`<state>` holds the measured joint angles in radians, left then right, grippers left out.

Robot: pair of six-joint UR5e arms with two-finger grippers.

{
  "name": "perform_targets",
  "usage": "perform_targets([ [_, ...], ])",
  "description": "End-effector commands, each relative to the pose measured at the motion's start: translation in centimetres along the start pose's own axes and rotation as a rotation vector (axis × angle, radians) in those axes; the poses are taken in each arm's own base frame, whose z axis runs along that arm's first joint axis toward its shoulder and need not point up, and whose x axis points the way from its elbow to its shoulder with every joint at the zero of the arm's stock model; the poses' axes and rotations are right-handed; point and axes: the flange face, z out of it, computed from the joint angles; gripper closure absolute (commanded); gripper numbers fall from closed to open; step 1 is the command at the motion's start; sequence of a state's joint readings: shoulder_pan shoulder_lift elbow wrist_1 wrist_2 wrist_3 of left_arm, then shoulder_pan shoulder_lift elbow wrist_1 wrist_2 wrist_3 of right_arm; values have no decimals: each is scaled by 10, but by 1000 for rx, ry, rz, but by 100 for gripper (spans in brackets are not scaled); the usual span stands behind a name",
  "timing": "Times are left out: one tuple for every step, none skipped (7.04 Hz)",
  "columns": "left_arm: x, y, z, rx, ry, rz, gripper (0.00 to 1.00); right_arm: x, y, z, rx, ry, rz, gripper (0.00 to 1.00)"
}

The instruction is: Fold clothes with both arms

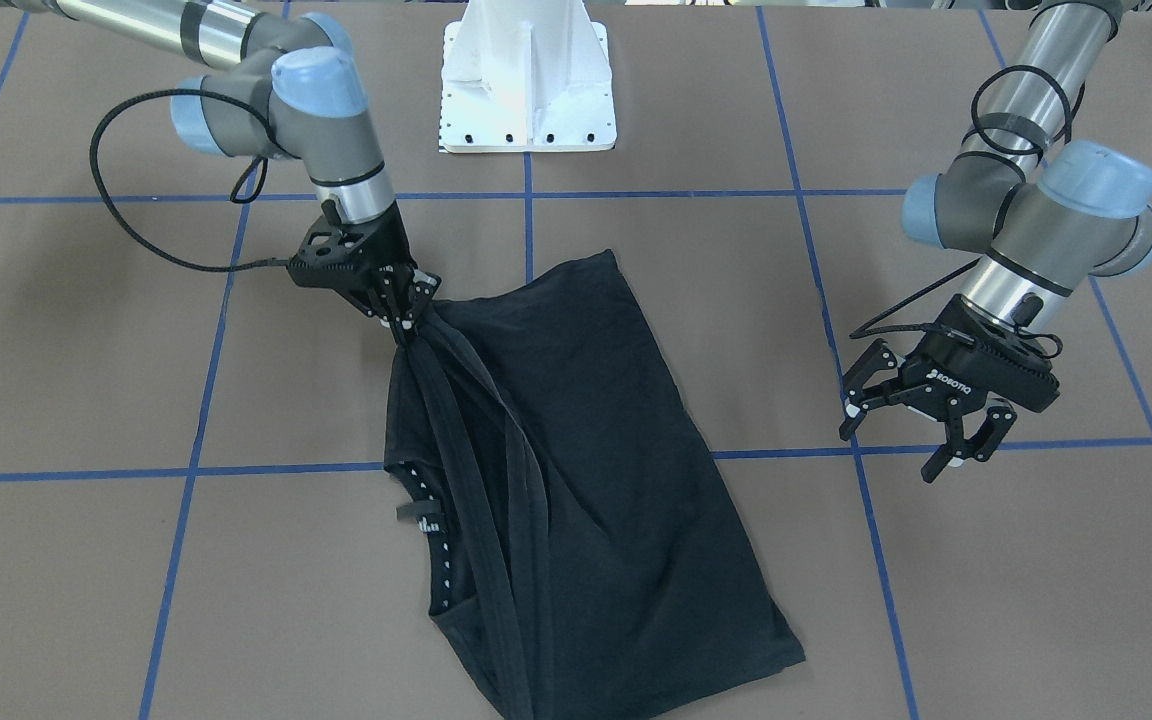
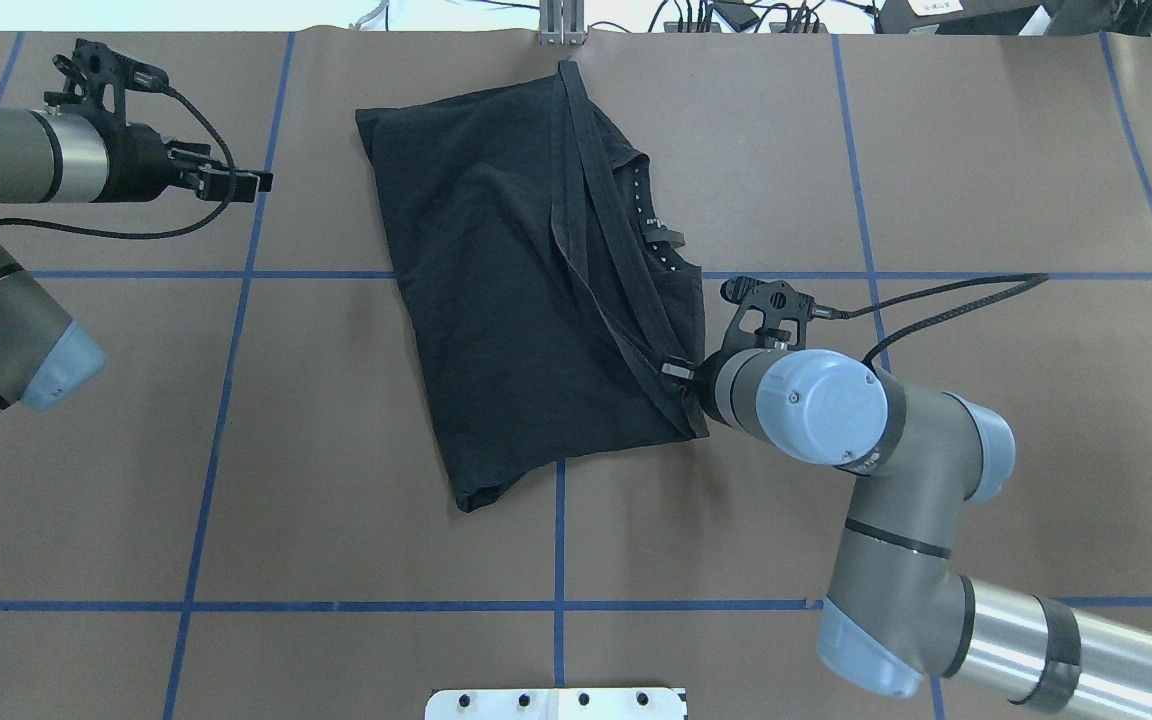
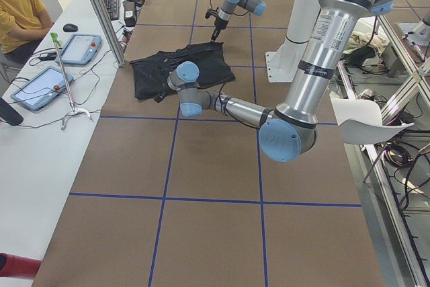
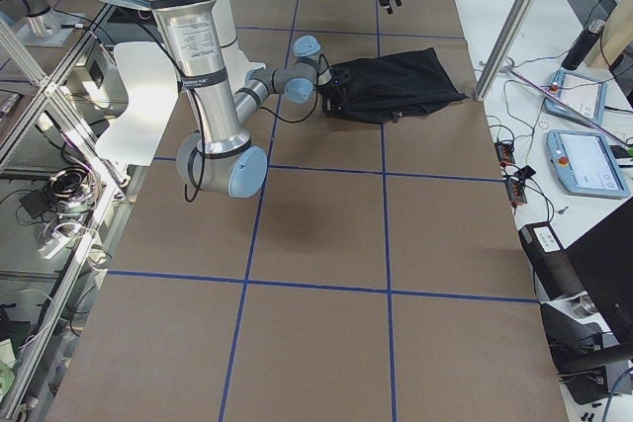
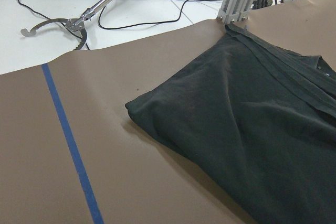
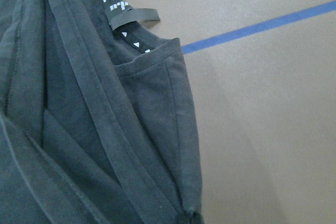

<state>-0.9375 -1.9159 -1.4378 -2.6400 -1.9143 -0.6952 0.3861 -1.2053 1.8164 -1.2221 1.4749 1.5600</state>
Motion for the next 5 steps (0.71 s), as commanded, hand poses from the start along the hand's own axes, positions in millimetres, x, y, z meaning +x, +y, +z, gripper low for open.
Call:
perform_targets([
  [1,1,1,-3,2,-1,0,-2,73,-13,12,-29,-5,100],
  [1,1,0,-5,4,-2,0,-3,83,-16,20,-37,-9,100],
  [1,1,1,-10,6,-5,0,-4,88,-16,25,-36,-16,100],
  [1,2,2,-15,6,-8,0,-5,86,-23,29,-37,-18,100],
  [-1,3,3,-21,1,-14,0,-10,82,-40,27,-28,-22,100],
])
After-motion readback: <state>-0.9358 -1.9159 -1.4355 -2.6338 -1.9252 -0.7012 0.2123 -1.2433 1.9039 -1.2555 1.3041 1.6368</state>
